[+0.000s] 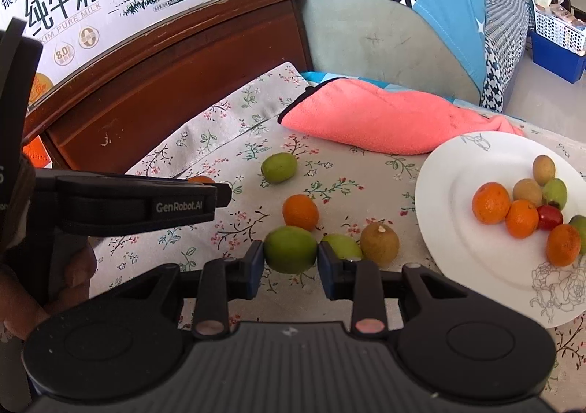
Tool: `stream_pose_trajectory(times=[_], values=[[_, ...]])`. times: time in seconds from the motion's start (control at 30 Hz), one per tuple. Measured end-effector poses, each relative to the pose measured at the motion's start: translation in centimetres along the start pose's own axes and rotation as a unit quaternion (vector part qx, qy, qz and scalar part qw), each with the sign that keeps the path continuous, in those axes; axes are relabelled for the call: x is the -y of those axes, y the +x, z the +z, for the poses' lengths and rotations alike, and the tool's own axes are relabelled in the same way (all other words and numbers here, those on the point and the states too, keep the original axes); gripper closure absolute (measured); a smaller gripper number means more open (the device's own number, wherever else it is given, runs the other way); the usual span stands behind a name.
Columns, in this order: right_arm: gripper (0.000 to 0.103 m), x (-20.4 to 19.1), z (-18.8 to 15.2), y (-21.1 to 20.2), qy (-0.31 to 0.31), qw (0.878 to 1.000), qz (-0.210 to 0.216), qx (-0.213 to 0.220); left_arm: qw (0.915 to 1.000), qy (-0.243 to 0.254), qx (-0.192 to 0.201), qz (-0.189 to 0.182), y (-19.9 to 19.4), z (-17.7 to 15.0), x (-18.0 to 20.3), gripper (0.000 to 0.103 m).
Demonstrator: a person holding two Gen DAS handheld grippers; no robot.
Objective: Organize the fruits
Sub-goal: 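Grasp a green jujube with the right gripper while the left grasps a mandarin, then carry the green jujube and mandarin over the white plate, then lower jujube and mandarin onto the plate and open both grippers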
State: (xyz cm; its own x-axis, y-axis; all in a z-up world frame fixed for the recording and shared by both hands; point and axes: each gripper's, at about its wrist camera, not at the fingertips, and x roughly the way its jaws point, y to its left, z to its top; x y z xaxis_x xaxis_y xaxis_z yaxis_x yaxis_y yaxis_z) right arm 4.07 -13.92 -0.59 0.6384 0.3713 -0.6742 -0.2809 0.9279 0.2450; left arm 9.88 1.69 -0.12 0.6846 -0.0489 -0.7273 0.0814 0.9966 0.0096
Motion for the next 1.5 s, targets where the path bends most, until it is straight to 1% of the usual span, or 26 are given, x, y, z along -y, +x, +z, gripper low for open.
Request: stream_pose_trajectory(times=[0.2, 0.43, 0.63, 0.83, 1.0, 1.2, 1.5], values=[[0.071, 0.5, 0.4, -0.8, 0.007, 1.000, -0.001, 0.013, 1.0000, -0.007, 0.003, -0.003, -0.1, 0.4, 0.4, 0.074], [0.071, 2.3, 1.1, -2.5, 0.032, 0.999, -0.017, 0.037, 0.9997, -0.005, 0.011, -0.020, -0.3, 0.9, 2.1, 0.074], [0.071, 4.7, 1.7, -4.2, 0.065, 0.995, -0.038, 0.058, 0.9990, 0.001, 0.018, -0.041, -0.5, 1.3, 3.9, 0.074], [0.071, 6.7, 1.7, -5.6, 0.094, 0.991, -0.059, 0.070, 0.9974, 0.006, 0.024, -0.068, -0.5, 1.8, 5.9, 0.074], [0.071, 8.6, 1.3, -6.5, 0.124, 0.987, -0.077, 0.067, 0.9944, 0.019, 0.030, -0.099, -0.4, 2.1, 7.9, 0.074], [0.071, 10.2, 0.8, -6.9, 0.148, 0.982, -0.106, 0.057, 0.9915, 0.040, 0.030, -0.120, 0.3, 2.3, 10.0, 0.074], [0.071, 11.7, 0.1, -6.5, 0.196, 0.974, -0.112, 0.033, 0.9889, 0.053, 0.021, -0.137, 1.7, 2.9, 11.9, 0.074]])
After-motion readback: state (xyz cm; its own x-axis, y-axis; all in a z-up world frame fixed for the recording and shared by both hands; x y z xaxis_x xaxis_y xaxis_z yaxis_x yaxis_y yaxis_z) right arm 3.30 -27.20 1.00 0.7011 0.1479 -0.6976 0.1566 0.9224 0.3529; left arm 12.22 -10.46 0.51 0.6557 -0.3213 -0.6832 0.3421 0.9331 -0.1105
